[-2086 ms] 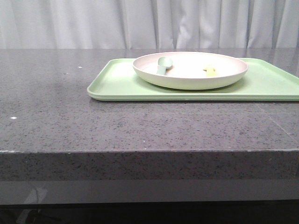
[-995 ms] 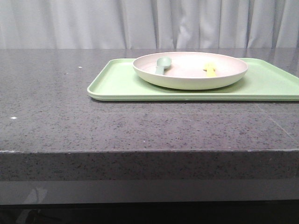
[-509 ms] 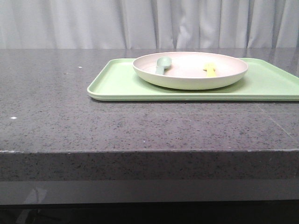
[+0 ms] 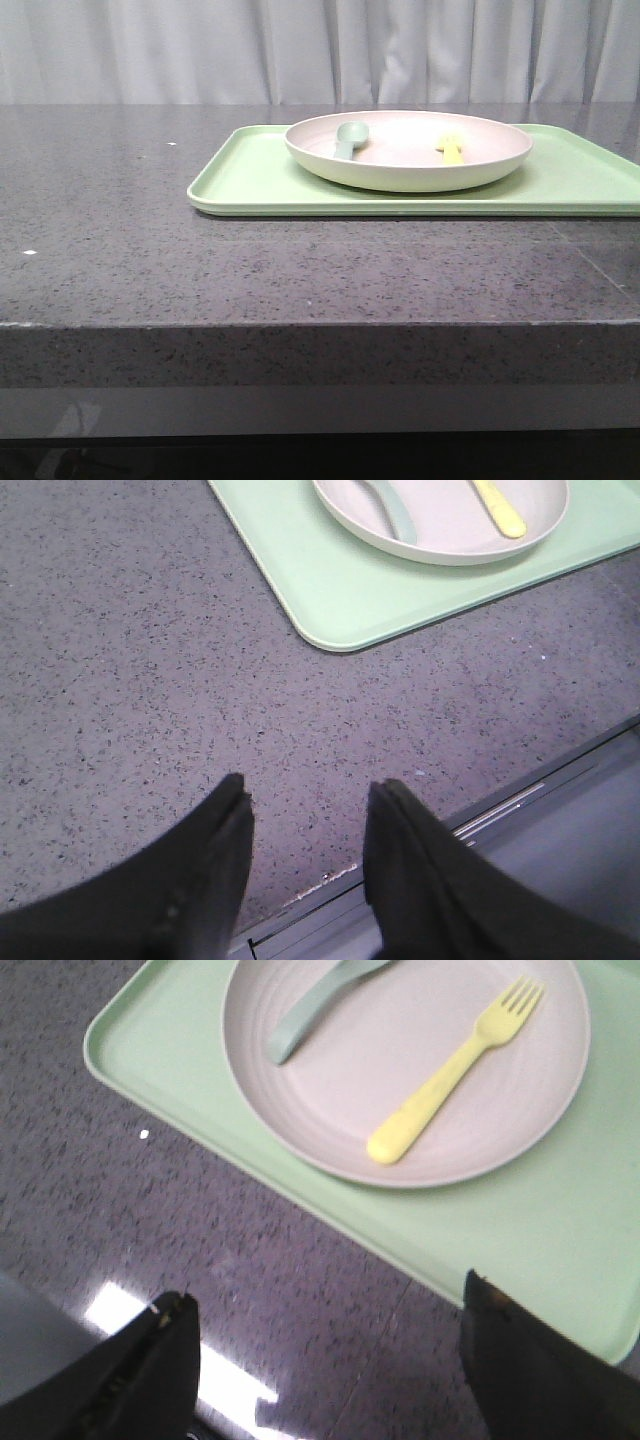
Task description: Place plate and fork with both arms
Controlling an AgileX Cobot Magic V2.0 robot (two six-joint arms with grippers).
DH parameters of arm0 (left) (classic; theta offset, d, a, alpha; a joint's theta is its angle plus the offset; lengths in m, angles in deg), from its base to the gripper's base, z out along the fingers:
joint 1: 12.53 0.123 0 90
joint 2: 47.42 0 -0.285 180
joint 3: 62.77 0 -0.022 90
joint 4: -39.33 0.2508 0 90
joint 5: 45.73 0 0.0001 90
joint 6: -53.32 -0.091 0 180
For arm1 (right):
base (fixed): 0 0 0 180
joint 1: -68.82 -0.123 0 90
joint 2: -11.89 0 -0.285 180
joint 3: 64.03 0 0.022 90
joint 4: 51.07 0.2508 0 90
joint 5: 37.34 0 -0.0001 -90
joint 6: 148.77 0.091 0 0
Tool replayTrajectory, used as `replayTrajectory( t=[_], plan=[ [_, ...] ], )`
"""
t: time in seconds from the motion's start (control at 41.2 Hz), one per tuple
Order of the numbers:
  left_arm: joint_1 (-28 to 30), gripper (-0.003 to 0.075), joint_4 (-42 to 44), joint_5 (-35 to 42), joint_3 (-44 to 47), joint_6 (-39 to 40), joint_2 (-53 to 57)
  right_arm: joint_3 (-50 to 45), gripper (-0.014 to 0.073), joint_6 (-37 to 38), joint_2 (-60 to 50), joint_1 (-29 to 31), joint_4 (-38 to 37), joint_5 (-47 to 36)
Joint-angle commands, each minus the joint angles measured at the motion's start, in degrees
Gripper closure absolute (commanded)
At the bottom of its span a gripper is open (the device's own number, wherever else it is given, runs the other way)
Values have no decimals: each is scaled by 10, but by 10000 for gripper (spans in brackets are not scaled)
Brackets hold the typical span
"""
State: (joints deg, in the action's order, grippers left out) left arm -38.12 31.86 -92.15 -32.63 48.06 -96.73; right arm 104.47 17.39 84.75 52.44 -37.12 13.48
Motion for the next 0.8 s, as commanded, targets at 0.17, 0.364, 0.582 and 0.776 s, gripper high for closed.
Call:
replayTrajectory(
  t=[0.17,0.364,0.582,0.776],
  plan=[
    [2,437,-7,34,-15,0,2,104,31,7,92,0,12,-34],
    [2,437,-7,34,-15,0,2,192,48,110,188,0,-56,44],
    [2,437,-7,34,-15,0,2,257,245,170,267,0,-96,63],
    [2,437,-7,34,-15,0,2,342,249,227,343,0,-100,114]
  ],
)
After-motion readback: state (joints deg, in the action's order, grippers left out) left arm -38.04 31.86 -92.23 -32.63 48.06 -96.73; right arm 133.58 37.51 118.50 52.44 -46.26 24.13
